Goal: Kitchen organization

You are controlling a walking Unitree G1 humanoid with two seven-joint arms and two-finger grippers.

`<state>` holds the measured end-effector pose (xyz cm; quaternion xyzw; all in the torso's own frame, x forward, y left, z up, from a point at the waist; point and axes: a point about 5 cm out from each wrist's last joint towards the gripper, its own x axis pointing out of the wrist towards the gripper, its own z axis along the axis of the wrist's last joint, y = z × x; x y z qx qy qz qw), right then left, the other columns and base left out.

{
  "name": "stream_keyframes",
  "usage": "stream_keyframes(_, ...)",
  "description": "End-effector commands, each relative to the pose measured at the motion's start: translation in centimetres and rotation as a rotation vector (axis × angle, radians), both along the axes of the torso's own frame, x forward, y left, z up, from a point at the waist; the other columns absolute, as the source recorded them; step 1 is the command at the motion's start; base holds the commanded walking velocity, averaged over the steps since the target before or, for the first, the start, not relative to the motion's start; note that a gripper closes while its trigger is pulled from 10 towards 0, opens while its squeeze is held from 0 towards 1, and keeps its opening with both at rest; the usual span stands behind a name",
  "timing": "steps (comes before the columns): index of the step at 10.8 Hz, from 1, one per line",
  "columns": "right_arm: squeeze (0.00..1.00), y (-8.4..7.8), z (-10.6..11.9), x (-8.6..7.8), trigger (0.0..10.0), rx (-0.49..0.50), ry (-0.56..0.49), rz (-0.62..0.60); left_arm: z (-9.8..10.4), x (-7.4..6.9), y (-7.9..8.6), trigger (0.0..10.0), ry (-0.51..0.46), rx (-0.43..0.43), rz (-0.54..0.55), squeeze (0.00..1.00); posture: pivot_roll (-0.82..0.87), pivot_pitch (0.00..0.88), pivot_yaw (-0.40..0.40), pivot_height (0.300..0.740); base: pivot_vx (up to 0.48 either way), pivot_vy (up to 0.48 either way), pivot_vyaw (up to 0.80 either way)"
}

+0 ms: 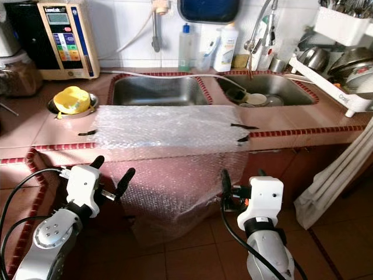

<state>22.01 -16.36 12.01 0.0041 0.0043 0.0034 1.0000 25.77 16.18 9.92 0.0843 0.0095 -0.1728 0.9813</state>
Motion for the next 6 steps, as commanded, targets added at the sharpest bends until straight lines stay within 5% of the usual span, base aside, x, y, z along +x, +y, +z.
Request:
stream_keyframes(1, 0.00, -0.34, 0.19, 0.00, 10.0, -0.013, -0.006, -0.016, 0.11, 0.07, -0.32, 10.0, -0.001, 0.011, -0.013, 0.00, 0.08, 0.000, -0.035, 0.740, 0.000, -0.480, 0.00)
stream_keyframes(6, 0.00, -0.20, 0.18, 0.06, 10.0, -0.014, -0.009, -0.012, 0.16, 0.20, -0.31, 10.0, 0.001, 0.014, -0.015, 0.00, 0.08, 0.000, -0.030, 0.740, 0.000, -0.480, 0.00)
